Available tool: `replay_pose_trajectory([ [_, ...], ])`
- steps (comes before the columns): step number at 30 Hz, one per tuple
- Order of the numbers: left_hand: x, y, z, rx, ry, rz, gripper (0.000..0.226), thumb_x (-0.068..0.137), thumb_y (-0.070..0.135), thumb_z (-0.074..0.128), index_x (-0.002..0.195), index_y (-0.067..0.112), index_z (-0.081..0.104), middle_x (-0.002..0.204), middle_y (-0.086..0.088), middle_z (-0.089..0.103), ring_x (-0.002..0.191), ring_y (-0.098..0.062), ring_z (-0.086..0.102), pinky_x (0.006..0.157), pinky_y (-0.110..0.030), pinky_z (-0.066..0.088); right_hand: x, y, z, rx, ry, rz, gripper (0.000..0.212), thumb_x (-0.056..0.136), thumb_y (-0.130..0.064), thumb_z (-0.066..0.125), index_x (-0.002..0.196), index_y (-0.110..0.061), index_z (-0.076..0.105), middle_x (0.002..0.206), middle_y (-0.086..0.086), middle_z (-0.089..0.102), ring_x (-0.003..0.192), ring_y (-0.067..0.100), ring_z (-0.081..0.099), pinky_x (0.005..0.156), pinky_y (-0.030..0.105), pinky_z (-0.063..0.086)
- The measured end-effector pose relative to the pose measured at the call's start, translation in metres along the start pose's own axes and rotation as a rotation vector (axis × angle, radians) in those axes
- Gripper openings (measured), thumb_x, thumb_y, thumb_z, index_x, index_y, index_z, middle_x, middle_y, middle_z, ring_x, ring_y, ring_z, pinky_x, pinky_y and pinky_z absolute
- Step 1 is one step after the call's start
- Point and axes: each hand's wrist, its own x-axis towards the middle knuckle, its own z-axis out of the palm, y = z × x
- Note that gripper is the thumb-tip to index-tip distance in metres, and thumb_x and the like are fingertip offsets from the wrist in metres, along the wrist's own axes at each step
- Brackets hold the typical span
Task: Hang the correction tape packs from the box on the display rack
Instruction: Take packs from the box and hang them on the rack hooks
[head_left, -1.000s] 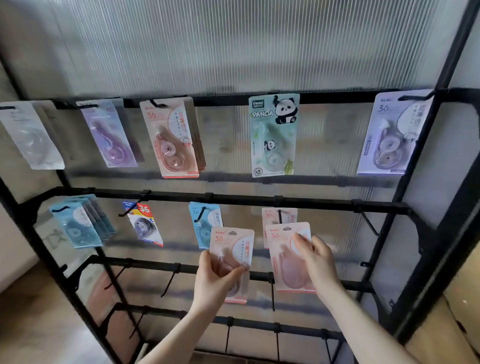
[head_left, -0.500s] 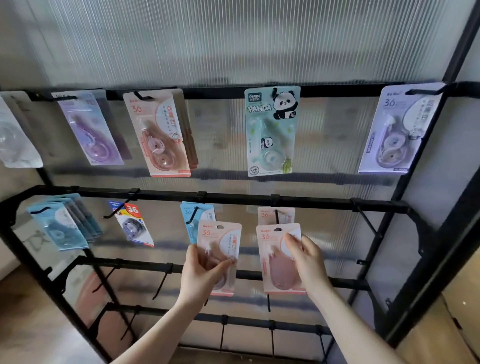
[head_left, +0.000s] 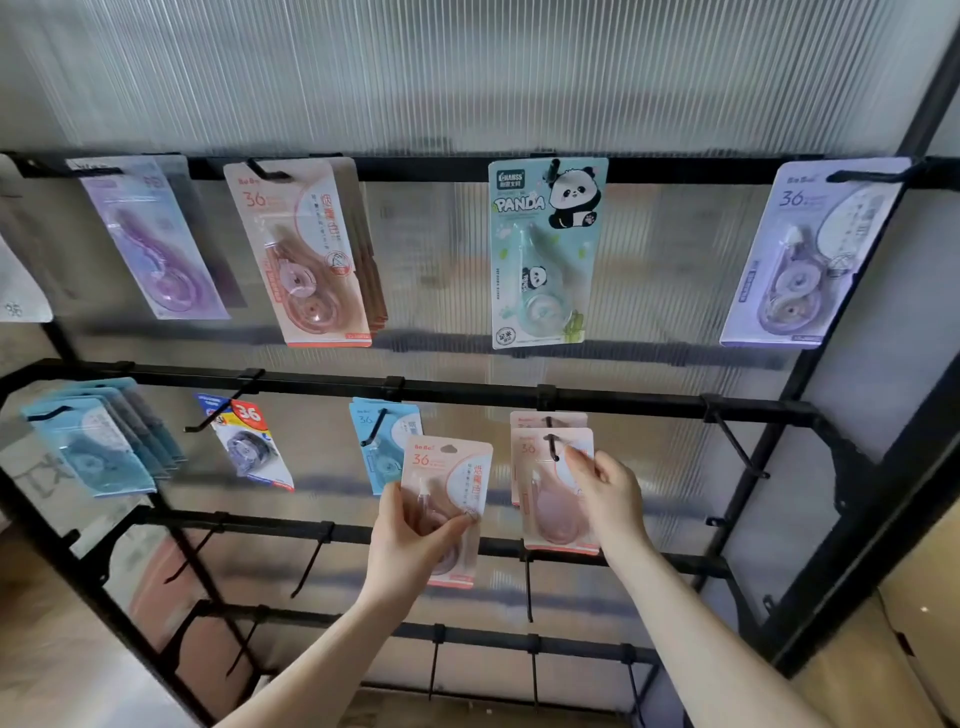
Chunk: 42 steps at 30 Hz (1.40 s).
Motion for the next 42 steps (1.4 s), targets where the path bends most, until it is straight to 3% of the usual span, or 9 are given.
replay_pose_trajectory([
  [4,0.001,0.000,-0.003,0.019,0.021,0.004,0.049,0.068,0.017,0.085,0.092,0.009,0.043,0.088,-0.008,0.059,0.081,-0.018,0.063,0.064,-0.024,0.055,0.005,-0.001,0.000,-0.049,-0.004,-0.023,0.027,0.093,-0.025,0.057,0.067,-0.018,0.055,0.065,-0.002,0.055,0.063,0.012,0.047,0.055,0.026,0.031],
  [9,0.001,0.004,-0.006,-0.001,0.012,0.017,0.050,0.070,0.016,0.083,0.101,0.008,0.044,0.098,-0.002,0.062,0.090,-0.014,0.065,0.066,-0.023,0.057,0.005,0.000,-0.006,-0.158,0.017,-0.063,0.033,0.092,-0.022,0.058,0.061,-0.017,0.048,0.058,-0.003,0.050,0.058,0.016,0.044,0.053,0.029,0.028],
  [11,0.001,0.007,-0.005,-0.015,0.005,0.024,0.050,0.070,0.016,0.083,0.102,0.009,0.044,0.099,-0.002,0.061,0.091,-0.014,0.065,0.066,-0.023,0.057,0.006,0.004,-0.010,-0.228,0.032,-0.090,0.026,0.091,-0.025,0.059,0.069,-0.013,0.054,0.067,0.003,0.059,0.066,0.022,0.053,0.057,0.030,0.034],
  [15,0.000,0.016,0.003,-0.048,-0.011,0.049,0.049,0.069,0.015,0.084,0.096,0.010,0.044,0.097,-0.004,0.062,0.090,-0.014,0.065,0.065,-0.024,0.056,0.004,0.003,-0.024,-0.355,0.083,-0.152,0.015,0.091,-0.027,0.060,0.089,-0.012,0.063,0.083,0.001,0.064,0.079,0.020,0.058,0.066,0.033,0.046],
  [21,-0.006,0.026,0.018,-0.047,-0.054,0.084,0.053,0.066,0.022,0.086,0.093,0.007,0.042,0.099,-0.023,0.057,0.084,-0.025,0.059,0.073,-0.047,0.057,0.000,0.003,-0.051,-0.576,0.139,-0.179,0.018,0.094,-0.030,0.053,0.095,-0.014,0.063,0.088,0.001,0.064,0.077,0.019,0.056,0.052,0.023,0.035],
  [27,-0.017,0.032,0.037,-0.057,-0.114,0.091,0.050,0.069,0.022,0.084,0.094,0.007,0.043,0.091,-0.014,0.058,0.080,-0.018,0.062,0.066,-0.027,0.057,-0.011,0.008,-0.072,-0.748,0.170,-0.164,0.019,0.095,-0.030,0.050,0.103,-0.016,0.062,0.094,-0.002,0.063,0.075,0.015,0.055,0.053,0.023,0.037],
  [31,-0.022,0.033,0.050,-0.044,-0.146,0.071,0.052,0.070,0.026,0.084,0.099,0.009,0.044,0.095,-0.012,0.061,0.089,-0.024,0.064,0.071,-0.033,0.059,-0.020,0.014,-0.085,-0.808,0.170,-0.221,0.018,0.094,-0.027,0.054,0.103,-0.015,0.062,0.092,-0.004,0.062,0.077,0.012,0.057,0.060,0.026,0.051],
  [37,-0.029,0.036,0.068,-0.043,-0.146,0.030,0.051,0.071,0.023,0.084,0.098,0.007,0.044,0.092,-0.009,0.063,0.086,-0.023,0.065,0.074,-0.036,0.058,-0.022,0.023,-0.100,-0.867,0.176,-0.165,0.020,0.095,-0.028,0.052,0.108,-0.017,0.062,0.101,-0.006,0.062,0.079,0.007,0.050,0.054,0.016,0.032],
  [42,-0.029,0.031,0.079,-0.023,-0.140,-0.014,0.049,0.072,0.025,0.083,0.094,0.009,0.043,0.086,0.000,0.062,0.081,-0.015,0.064,0.072,-0.034,0.058,-0.025,0.027,-0.110,-0.894,0.163,-0.165,0.018,0.095,-0.026,0.051,0.106,-0.016,0.061,0.090,-0.011,0.051,0.078,0.008,0.049,0.054,0.014,0.031],
])
